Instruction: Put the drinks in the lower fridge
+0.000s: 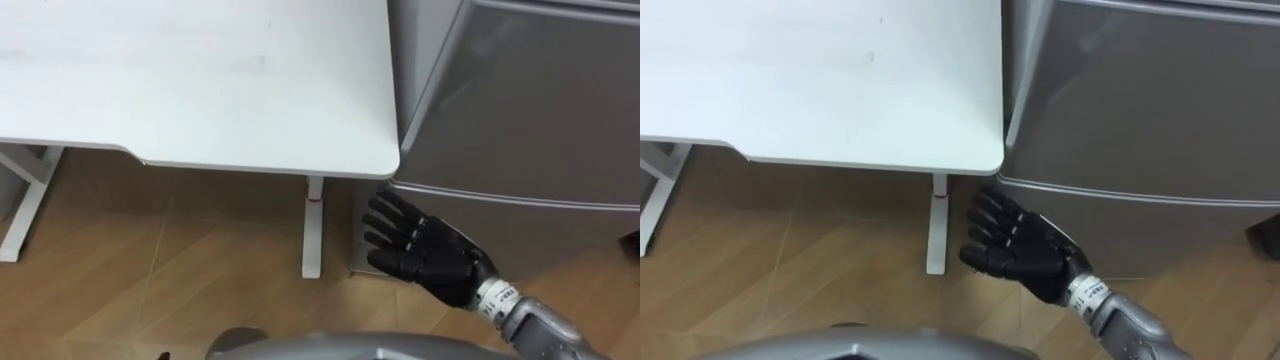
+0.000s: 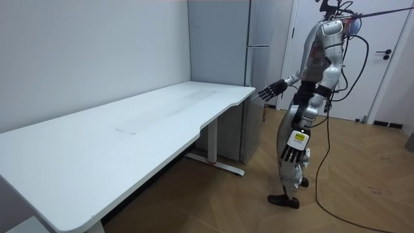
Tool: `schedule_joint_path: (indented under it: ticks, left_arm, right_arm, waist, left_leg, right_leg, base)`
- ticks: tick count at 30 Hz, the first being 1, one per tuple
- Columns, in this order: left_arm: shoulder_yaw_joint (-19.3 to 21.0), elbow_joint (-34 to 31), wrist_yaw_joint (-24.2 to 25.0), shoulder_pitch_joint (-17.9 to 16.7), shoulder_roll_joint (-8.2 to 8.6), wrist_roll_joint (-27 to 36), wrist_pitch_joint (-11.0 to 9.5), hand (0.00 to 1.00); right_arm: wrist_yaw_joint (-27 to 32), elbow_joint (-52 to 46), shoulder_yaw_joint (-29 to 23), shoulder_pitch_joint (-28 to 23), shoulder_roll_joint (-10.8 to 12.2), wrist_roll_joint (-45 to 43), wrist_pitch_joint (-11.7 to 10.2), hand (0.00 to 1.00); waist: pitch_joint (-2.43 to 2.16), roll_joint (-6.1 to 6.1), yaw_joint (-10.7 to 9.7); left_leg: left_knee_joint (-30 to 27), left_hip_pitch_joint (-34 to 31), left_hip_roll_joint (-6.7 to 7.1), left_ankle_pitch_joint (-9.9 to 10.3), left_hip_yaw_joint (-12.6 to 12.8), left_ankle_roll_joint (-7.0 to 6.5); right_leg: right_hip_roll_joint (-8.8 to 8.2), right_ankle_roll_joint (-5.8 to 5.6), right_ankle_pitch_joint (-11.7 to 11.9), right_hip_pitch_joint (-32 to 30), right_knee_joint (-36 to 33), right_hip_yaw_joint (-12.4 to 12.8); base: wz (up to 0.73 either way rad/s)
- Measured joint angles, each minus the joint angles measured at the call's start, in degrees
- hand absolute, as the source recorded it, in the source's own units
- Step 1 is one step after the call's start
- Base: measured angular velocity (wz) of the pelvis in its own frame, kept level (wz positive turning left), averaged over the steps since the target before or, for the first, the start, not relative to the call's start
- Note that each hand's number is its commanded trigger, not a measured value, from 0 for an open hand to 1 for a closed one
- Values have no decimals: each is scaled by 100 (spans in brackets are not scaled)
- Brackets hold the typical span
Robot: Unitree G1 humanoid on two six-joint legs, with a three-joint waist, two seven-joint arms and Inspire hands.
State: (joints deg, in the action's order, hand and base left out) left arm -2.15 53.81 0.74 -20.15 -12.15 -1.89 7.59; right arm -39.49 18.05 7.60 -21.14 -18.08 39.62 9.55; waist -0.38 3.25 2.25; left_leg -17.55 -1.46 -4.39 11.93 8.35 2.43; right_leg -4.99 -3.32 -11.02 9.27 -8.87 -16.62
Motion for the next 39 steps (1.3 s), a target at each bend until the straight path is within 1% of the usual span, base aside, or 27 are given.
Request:
schedule_joint_path:
  ticks: [3, 4, 7, 9, 11, 13, 16, 18, 20, 21, 22, 23, 24, 25, 26, 27, 28, 29, 31, 32, 33, 35, 37, 39]
  left_arm:
    - [31, 0, -6, -83, -4, 11, 6, 0]
    - [31, -1, -9, -83, -1, 9, 9, 0]
    - [31, -120, -38, -113, 1, 10, 23, 0]
    - [60, -87, -69, -80, 2, 7, 52, 0]
    - [84, -86, -214, -80, 11, 28, 72, 0]
    - [84, -86, -282, -86, 17, 127, 72, 0]
    - [84, -85, -378, -56, 89, 308, 58, 0]
    - [82, -47, -417, -58, 120, 399, 45, 0]
    - [83, -27, -430, -62, 158, 445, 44, 0]
    - [83, -28, -431, -64, 170, 445, 43, 0]
    - [79, -27, -451, -70, 200, 445, 43, 0]
    - [80, -27, -485, -97, 228, 444, 42, 0]
    - [80, -26, -511, -103, 240, 440, 35, 0]
    - [91, 28, -559, -91, 259, 369, -22, 0]
    - [91, 120, -606, -57, 270, 314, -86, 0]
    - [89, 146, -639, -52, 271, 264, -105, 0]
    - [103, 154, -684, -13, 269, 226, -111, 0]
    - [166, 160, -686, 1, 269, 202, -111, 0]
    - [238, 173, -699, 29, 249, 139, -108, 0]
    - [311, 208, -714, 59, 246, 138, -74, 0]
    - [331, 236, -729, 69, 243, 138, -53, 0]
    - [418, 364, -741, 236, 246, 117, -36, 0]
    - [441, 366, -737, 262, 248, 59, -16, 0]
    - [439, 390, -721, 263, 250, -166, 18, 0]
  right_arm:
    - [-38, 196, -2, -30, -12, 60, 27, 0]
    - [-32, 401, -17, -18, -11, 134, 32, 0]
    - [7, 805, -27, -33, -7, 443, 46, 0]
    - [97, 1105, -40, -26, 26, 592, 46, 0]
    - [308, 1567, -45, -23, 112, 960, 49, 0]
    - [440, 1791, -71, -23, 207, 1299, 51, 0]
    - [541, 2039, -223, -12, 382, 1982, 45, 0]
    - [570, 2315, -232, 69, 427, 2110, 1, 0]
    - [664, 2964, -230, 258, 486, 2085, -27, 0]
    - [703, 3122, -222, 321, 487, 2048, -26, 0]
    - [807, 3396, -223, 403, 502, 2021, -26, 0]
    - [918, 3661, -234, 485, 529, 1963, -44, 0]
    - [981, 3793, -263, 518, 554, 1890, -68, 0]
    - [1125, 4032, -370, 566, 613, 1614, -130, 0]
    - [1293, 4260, -473, 623, 653, 1239, -197, 0]
    - [1386, 4348, -484, 653, 663, 1041, -232, 0]
    - [1585, 4449, -484, 689, 664, 549, -260, 0]
    - [1795, 4465, -501, 692, 663, -52, -264, 0]
    - [2108, 4512, -523, 772, 669, -808, -259, 0]
    - [2260, 4522, -552, 891, 674, -1154, -277, 0]
    - [2337, 4560, -550, 945, 673, -1340, -294, 0]
    - [2764, 4760, -549, 1192, 673, -1875, -320, 0]
    - [2987, 4763, -552, 1225, 672, -2249, -337, 0]
    - [3137, 4766, -591, 1269, 678, -2557, -347, 0]
  waist:
    - [1, 17, -27]
    - [1, 27, -26]
    - [-8, 42, -17]
    - [-19, 28, -9]
    - [-22, 23, -6]
    - [-23, 11, -10]
    - [-26, -30, -36]
    - [-23, -48, -47]
    - [-16, -65, -40]
    - [-13, -69, -36]
    - [14, -45, -36]
    - [18, -54, -37]
    - [21, -54, -57]
    - [27, -53, -86]
    - [27, -51, -83]
    - [28, -47, -84]
    - [30, -42, -79]
    - [30, -39, -78]
    - [32, -32, -59]
    - [36, -30, -85]
    - [36, -29, -95]
    - [37, -27, -87]
    - [38, -25, -83]
    - [38, -26, -80]
  left_leg:
    - [-7, -2, 7, -1, -33, -1]
    - [-10, 8, 19, -1, -66, -2]
    - [-22, -2, 36, -6, -92, -8]
    - [-21, 2, 39, -7, -90, -8]
    - [-21, 3, 39, -8, -67, -10]
    - [-15, 8, 39, -6, -69, -9]
    - [-2, 15, 39, -4, -64, -8]
    - [6, 27, 38, -2, -62, -5]
    - [21, 38, 38, 0, -63, -2]
    - [22, 37, 38, 0, -64, -2]
    - [27, 39, 38, 0, -64, -2]
    - [30, 45, 41, -1, -75, -1]
    - [31, 61, 45, -1, -83, -1]
    - [37, 97, 62, -1, -107, 0]
    - [35, 101, 69, -1, -116, 0]
    - [35, 103, 70, -1, -116, 0]
    - [39, 104, 71, -2, -116, 0]
    - [40, 105, 77, -2, -115, -1]
    - [12, 109, 79, -2, -96, -2]
    - [-5, 107, 79, -1, -95, -2]
    - [-10, 109, 80, -1, -97, -4]
    - [2, 119, 92, 3, -106, -10]
    - [17, 120, 94, 8, -105, -17]
    - [36, 131, 101, 11, -102, -19]
  right_leg:
    - [-4, -1, -1, 28, 11, -49]
    - [-8, -4, -3, 60, 30, -84]
    - [-10, -15, -26, 75, 112, -120]
    - [-11, -15, -26, 81, 111, -120]
    - [-11, -14, -25, 110, 108, -102]
    - [-11, -15, -25, 106, 113, -102]
    - [-11, -15, -25, 91, 118, -95]
    - [-9, -15, -25, 101, 117, -93]
    - [-8, -15, -26, 103, 117, -102]
    - [-8, -15, -26, 102, 116, -103]
    - [-8, -15, -26, 103, 116, -103]
    - [-7, -16, -26, 120, 124, -106]
    - [-6, -17, -27, 137, 132, -113]
    - [-12, -19, -46, 194, 151, -131]
    - [-18, -21, -65, 210, 148, -135]
    - [-18, -22, -69, 204, 146, -134]
    - [-20, -21, -69, 182, 127, -118]
    - [-25, -21, -69, 180, 126, -111]
    - [-30, -20, -69, 168, 121, -82]
    - [-31, -20, -69, 168, 121, -73]
    - [-33, -20, -69, 171, 117, -74]
    - [-42, -22, -70, 188, 114, -78]
    - [-45, -24, -71, 193, 114, -76]
    - [-51, -27, -73, 192, 110, -67]
  base:
    - [7]
    - [9]
    - [7]
    - [2]
    - [0]
    - [0]
    - [0]
    - [0]
    - [0]
    - [0]
    - [0]
    - [0]
    - [6]
    - [8]
    - [7]
    - [0]
    - [0]
    - [0]
    - [-5]
    - [-5]
    - [0]
    - [2]
    - [0]
    - [0]
